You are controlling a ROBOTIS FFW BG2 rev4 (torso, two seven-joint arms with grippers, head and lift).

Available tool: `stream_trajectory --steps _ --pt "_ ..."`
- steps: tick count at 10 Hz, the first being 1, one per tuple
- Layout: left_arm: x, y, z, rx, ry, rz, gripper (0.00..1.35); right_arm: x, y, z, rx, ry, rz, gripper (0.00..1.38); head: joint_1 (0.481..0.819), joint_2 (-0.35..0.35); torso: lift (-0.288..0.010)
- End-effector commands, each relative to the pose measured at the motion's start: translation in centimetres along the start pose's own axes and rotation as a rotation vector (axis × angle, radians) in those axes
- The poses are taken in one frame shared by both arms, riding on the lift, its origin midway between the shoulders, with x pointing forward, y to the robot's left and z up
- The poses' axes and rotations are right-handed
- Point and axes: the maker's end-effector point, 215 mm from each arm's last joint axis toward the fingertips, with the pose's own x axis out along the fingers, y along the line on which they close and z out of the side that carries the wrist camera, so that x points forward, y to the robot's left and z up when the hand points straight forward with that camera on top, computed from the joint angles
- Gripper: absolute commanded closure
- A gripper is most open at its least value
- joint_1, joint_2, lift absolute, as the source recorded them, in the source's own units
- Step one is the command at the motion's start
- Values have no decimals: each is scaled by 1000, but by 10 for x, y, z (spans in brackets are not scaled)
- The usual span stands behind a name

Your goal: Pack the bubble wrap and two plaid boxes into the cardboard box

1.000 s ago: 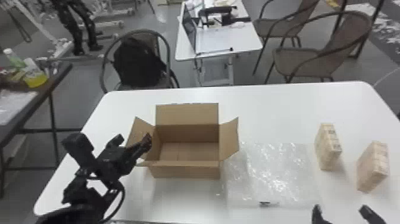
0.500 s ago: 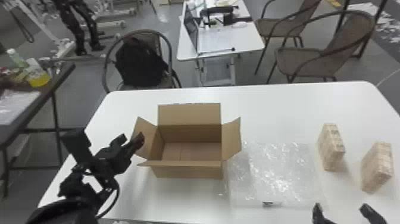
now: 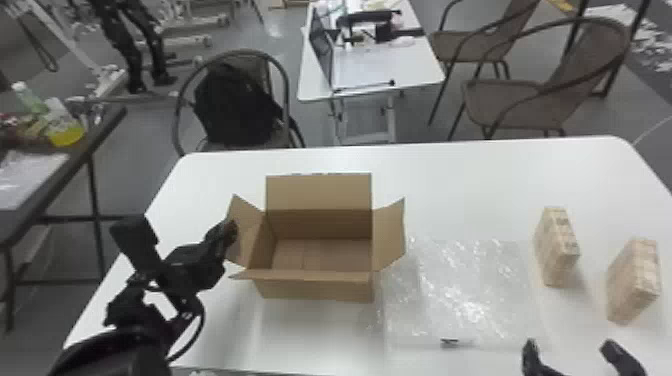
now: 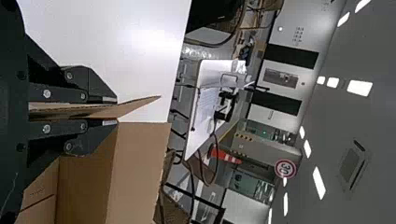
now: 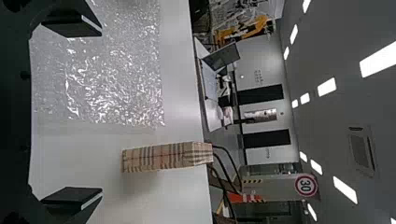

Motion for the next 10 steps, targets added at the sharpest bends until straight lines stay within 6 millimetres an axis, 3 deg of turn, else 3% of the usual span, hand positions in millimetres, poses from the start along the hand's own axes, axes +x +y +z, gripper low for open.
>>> stream_trajectory --steps 1,4,6,8,10 --pt "0 -2 -2 -4 -5 -12 1207 2 3 4 -9 3 7 93 695 196 -87" --pt "0 -2 -4 -12 -7 -17 1207 28 34 44 -78 2 66 93 695 202 -87" --pt "0 -5 -4 -15 -8 -25 1207 59 61 32 18 176 121 93 695 222 -87" --pt "4 -9 -3 -17 -9 -35 1207 90 86 41 16 302 169 88 695 253 -87" --pt "7 -15 -4 -20 -6 -46 1207 105 109 48 26 422 149 94 695 266 -87"
